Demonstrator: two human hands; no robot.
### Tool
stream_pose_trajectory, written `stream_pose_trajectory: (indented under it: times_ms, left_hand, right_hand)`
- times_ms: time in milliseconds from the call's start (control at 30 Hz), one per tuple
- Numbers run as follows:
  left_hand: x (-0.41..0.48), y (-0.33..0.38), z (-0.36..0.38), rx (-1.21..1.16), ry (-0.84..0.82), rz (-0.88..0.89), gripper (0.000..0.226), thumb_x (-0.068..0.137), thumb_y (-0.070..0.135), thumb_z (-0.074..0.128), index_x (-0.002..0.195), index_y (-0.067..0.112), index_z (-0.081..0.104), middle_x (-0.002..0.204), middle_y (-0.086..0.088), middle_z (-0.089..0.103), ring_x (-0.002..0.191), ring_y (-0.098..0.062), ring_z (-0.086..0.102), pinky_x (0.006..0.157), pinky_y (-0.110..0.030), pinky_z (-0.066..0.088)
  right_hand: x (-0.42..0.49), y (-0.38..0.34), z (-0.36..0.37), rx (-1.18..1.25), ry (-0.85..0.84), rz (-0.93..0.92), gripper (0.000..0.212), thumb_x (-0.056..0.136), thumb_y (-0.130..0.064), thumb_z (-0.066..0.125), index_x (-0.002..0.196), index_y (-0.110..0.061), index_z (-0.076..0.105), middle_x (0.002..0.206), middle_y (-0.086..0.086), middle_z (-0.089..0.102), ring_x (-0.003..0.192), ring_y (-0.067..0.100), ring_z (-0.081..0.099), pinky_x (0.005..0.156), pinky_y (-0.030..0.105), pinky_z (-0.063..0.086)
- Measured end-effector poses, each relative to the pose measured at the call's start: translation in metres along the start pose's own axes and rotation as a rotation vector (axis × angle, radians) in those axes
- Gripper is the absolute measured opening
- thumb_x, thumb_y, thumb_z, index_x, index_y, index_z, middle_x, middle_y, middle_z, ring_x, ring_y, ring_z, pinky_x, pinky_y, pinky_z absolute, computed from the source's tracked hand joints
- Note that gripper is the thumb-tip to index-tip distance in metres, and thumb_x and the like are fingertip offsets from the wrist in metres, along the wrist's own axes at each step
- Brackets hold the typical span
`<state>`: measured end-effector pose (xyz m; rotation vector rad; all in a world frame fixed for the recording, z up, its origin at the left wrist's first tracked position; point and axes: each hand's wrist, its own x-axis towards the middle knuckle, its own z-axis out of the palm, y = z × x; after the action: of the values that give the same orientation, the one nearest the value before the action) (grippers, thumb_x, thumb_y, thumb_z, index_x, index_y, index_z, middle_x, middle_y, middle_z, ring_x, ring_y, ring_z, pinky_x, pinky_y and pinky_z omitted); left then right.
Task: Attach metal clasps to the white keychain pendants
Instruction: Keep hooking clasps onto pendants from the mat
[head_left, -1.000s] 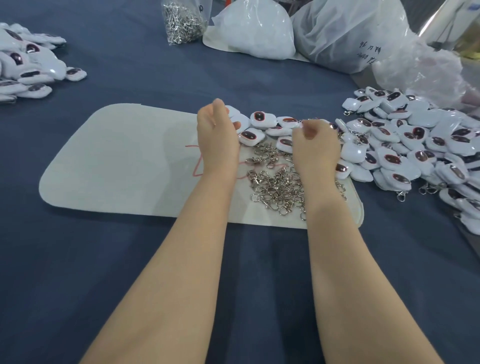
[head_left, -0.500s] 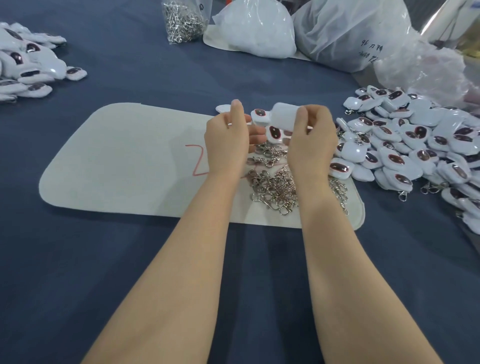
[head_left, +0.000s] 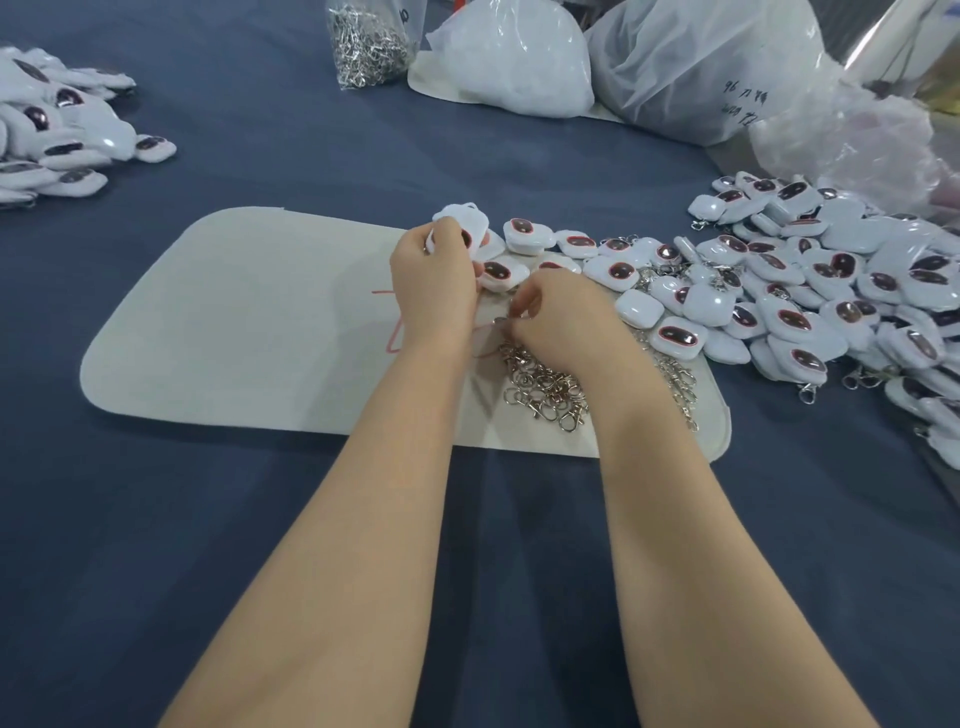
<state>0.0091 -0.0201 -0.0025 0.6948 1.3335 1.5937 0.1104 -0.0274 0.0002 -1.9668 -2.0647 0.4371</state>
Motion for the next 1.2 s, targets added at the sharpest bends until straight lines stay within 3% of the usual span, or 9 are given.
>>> stream_pose_trajectory:
  times_ms: [167, 267, 367, 467, 567, 667, 800, 1067, 1200]
  left_hand:
    - [-0.004, 0.0, 0.0, -0.129, -0.058, -0.01, 0.023, 0.091, 0.004, 0.04, 0.105, 0.018, 0.053, 0.105, -0.017, 0.063, 0.045, -0.006, 0.061, 0.044, -0.016, 0.045]
    - [-0.003, -0.002, 0.001, -0.063, -0.123, 0.06, 0.028, 0.094, 0.003, 0.037, 0.108, 0.017, 0.058, 0.106, -0.009, 0.059, 0.054, -0.012, 0.067, 0.053, -0.02, 0.052]
    - [-0.001, -0.006, 0.003, 0.043, -0.176, 0.116, 0.027, 0.095, 0.004, 0.04, 0.091, 0.016, 0.064, 0.089, 0.005, 0.058, 0.062, -0.017, 0.066, 0.068, -0.03, 0.055]
    - [-0.004, -0.008, 0.006, 0.241, -0.261, 0.229, 0.021, 0.092, 0.012, 0.051, 0.083, 0.024, 0.066, 0.083, 0.005, 0.064, 0.078, -0.019, 0.064, 0.082, -0.033, 0.053]
    - [-0.009, -0.011, 0.008, 0.4, -0.372, 0.358, 0.007, 0.089, 0.017, 0.061, 0.089, 0.022, 0.066, 0.107, -0.004, 0.066, 0.078, -0.004, 0.055, 0.073, -0.013, 0.043]
    - [-0.008, -0.013, 0.009, 0.44, -0.379, 0.397, 0.008, 0.088, 0.015, 0.063, 0.083, 0.022, 0.062, 0.097, -0.007, 0.063, 0.068, -0.004, 0.049, 0.061, -0.006, 0.036]
    - [-0.007, -0.012, 0.008, 0.419, -0.334, 0.389, 0.015, 0.088, 0.015, 0.062, 0.075, 0.021, 0.059, 0.078, -0.004, 0.058, 0.062, -0.009, 0.045, 0.055, -0.011, 0.036]
    - [-0.002, -0.01, 0.005, 0.336, -0.232, 0.324, 0.023, 0.09, 0.016, 0.06, 0.07, 0.027, 0.058, 0.073, 0.008, 0.062, 0.084, -0.027, 0.066, 0.083, -0.039, 0.052]
    - [-0.002, -0.01, 0.005, 0.431, -0.239, 0.368, 0.017, 0.091, 0.019, 0.059, 0.074, 0.024, 0.06, 0.071, 0.011, 0.06, 0.072, -0.013, 0.06, 0.067, -0.012, 0.043]
  right_hand:
    - [0.002, 0.002, 0.004, 0.16, 0.171, 0.048, 0.01, 0.093, -0.015, 0.052, 0.102, -0.012, 0.053, 0.109, 0.011, 0.062, 0.102, 0.028, 0.055, 0.081, 0.032, 0.041]
    - [0.005, 0.007, 0.005, 0.348, 0.288, 0.076, 0.009, 0.095, -0.014, 0.048, 0.103, -0.014, 0.051, 0.1, 0.009, 0.063, 0.09, 0.023, 0.055, 0.072, 0.028, 0.037]
    - [0.007, 0.007, 0.001, 0.683, 0.444, 0.107, 0.006, 0.095, -0.012, 0.048, 0.093, -0.017, 0.049, 0.087, 0.002, 0.063, 0.077, 0.016, 0.06, 0.073, 0.03, 0.048]
    - [0.008, 0.007, -0.004, 0.979, 0.507, 0.093, 0.016, 0.094, -0.008, 0.049, 0.084, -0.02, 0.051, 0.074, -0.003, 0.058, 0.055, 0.002, 0.056, 0.059, 0.021, 0.048]
    - [0.009, 0.006, -0.004, 0.959, 0.519, 0.063, 0.018, 0.093, -0.009, 0.052, 0.082, -0.023, 0.053, 0.078, -0.002, 0.061, 0.063, 0.006, 0.056, 0.064, 0.023, 0.047]
    - [0.008, 0.004, -0.003, 0.977, 0.503, 0.045, 0.017, 0.092, -0.008, 0.054, 0.082, -0.023, 0.054, 0.08, -0.001, 0.062, 0.07, 0.01, 0.055, 0.071, 0.027, 0.047]
    - [0.007, 0.002, -0.003, 1.026, 0.481, 0.022, 0.011, 0.092, -0.007, 0.053, 0.087, -0.017, 0.056, 0.081, 0.002, 0.063, 0.067, 0.008, 0.057, 0.07, 0.025, 0.048]
    - [0.007, 0.002, 0.001, 0.838, 0.392, -0.037, 0.006, 0.087, -0.013, 0.063, 0.082, -0.015, 0.065, 0.079, -0.006, 0.065, 0.076, 0.006, 0.059, 0.079, 0.022, 0.051]
    - [0.007, -0.001, 0.004, 0.757, 0.493, -0.059, 0.007, 0.088, -0.011, 0.06, 0.083, -0.016, 0.061, 0.078, -0.013, 0.061, 0.076, 0.004, 0.058, 0.076, 0.016, 0.047]
